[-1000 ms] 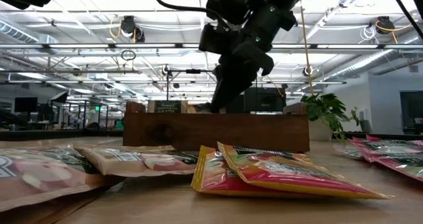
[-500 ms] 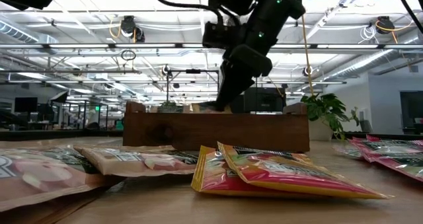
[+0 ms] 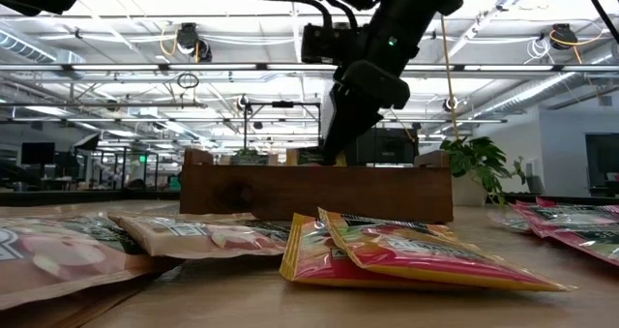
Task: Pick & Place Tea
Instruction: Put the yellow tea bag into the middle section of the wooden organizer
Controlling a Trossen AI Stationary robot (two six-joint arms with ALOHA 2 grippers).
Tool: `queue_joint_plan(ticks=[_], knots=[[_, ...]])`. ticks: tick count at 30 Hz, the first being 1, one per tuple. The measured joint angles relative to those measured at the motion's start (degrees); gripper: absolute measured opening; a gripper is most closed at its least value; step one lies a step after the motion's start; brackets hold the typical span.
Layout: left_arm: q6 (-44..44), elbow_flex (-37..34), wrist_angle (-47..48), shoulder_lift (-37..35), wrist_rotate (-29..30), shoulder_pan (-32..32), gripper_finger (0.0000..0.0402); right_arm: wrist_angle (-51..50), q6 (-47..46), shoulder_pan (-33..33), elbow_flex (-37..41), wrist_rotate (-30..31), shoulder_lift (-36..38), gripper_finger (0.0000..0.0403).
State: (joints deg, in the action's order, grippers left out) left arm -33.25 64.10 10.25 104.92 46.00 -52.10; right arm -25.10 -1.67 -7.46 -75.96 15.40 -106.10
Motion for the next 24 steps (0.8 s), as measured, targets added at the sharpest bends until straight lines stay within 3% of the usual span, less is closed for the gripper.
queue_joint_plan(ticks=[11,24], knots=[[-0.1,0.0,0.0,0.0,0.0,0.0,0.0063,5.7,2.6,0.3,4.3,1.1,0.0,0.0012],[0.0,0.0,0.1,0.0,0.0,0.0,0.0063,6.9,4.5,0.3,4.6,1.0,2.2,0.0132]])
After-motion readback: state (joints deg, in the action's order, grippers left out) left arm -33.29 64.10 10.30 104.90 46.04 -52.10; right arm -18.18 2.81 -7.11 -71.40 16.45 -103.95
